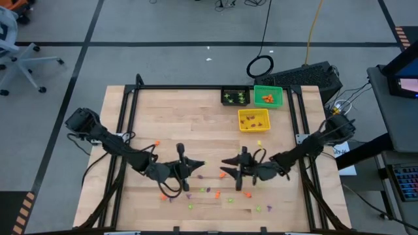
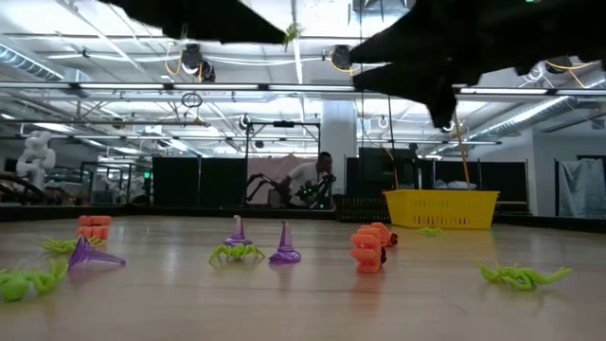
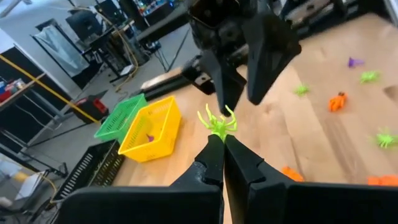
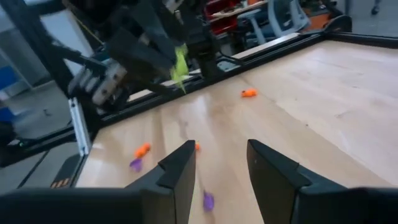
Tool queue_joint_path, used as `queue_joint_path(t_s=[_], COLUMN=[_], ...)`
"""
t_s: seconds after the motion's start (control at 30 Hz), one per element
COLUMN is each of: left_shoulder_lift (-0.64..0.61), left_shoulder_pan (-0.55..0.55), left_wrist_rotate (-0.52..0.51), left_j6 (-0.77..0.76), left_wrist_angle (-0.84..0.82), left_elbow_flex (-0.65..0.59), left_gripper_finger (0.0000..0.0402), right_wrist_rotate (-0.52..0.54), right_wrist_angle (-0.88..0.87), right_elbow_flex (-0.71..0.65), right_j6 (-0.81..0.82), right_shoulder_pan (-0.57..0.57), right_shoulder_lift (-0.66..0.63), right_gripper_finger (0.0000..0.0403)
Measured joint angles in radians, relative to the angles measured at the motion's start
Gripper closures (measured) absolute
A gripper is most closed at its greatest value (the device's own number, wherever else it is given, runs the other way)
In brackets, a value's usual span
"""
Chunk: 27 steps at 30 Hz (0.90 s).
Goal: Sort Halloween decoration
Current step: Put the green spider toy into the black basket
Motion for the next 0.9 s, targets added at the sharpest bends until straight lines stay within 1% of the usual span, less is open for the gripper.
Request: queue_joint_path(t_s=[0.17,0.37,0.5,0.67,0.9], left_shoulder_lift=[0.026,0.051,0.069,0.073,0.073], left_shoulder_pan=[0.010,0.009,0.008,0.008,0.008], left_wrist_rotate=[0.002,0.011,0.012,0.012,0.012], left_j6=[0.000,-0.001,-0.001,-0.001,-0.001], left_wrist_angle=[-0.003,0.001,-0.002,-0.002,-0.002], left_elbow_flex=[0.000,0.000,0.000,0.000,0.000], left_gripper_finger=[0.0401,0.0401,0.0401,0.0401,0.0401], right_wrist_rotate=[-0.049,-0.050,-0.051,-0.051,-0.051], right_wrist_angle=[0.001,0.000,0.000,-0.009,-0.038], right_elbow_flex=[0.073,0.164,0.215,0.228,0.228], right_j6=[0.018,-0.023,-0.058,-0.068,-0.068], right_shoulder_pan=[-0.029,-0.037,-0.047,-0.063,-0.064], right_shoulder_lift=[0.065,0.130,0.157,0.169,0.169], right_gripper_finger=[0.0253,0.0211,0.0196,0.0202,0.0239])
